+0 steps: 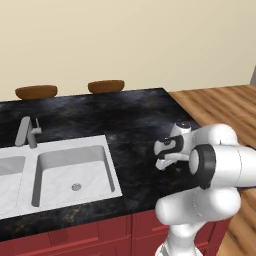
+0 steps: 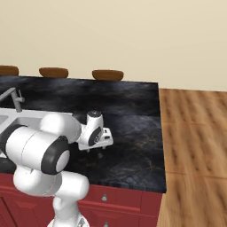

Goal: Grab the spray bottle from the cabinet, then place it next to the cutting board for sanitizing. Then grab the dish brush from the countertop next to the sink and place it next to the cutting board.

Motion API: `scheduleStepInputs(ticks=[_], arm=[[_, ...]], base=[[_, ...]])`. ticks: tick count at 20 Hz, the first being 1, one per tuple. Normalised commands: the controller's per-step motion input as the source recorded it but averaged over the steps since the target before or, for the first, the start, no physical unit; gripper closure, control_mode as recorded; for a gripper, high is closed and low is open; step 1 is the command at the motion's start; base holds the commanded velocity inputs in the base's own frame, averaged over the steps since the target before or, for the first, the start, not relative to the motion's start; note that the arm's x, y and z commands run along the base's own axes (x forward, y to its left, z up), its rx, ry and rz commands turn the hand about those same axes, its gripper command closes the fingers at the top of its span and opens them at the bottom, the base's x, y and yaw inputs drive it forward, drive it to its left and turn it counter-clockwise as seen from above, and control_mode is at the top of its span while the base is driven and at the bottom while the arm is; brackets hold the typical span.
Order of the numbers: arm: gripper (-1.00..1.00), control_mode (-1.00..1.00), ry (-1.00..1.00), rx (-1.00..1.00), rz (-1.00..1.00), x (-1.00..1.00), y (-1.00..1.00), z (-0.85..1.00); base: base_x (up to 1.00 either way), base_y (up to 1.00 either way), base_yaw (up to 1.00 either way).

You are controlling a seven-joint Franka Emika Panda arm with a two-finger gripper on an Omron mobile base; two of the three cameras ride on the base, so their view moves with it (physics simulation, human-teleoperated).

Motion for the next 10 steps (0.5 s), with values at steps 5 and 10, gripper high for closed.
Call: scheduleStepInputs(ticks=[5, 10], arm=[[-1.0, -1.0, 0.0, 0.0, 0.01, 0.14, -0.1, -0.15], [1.0, -1.0, 0.0, 0.0, 0.0, 0.06, 0.0, -0.16]], base=[[0.0, 0.0, 0.0], [0.0, 0.0, 0.0]])
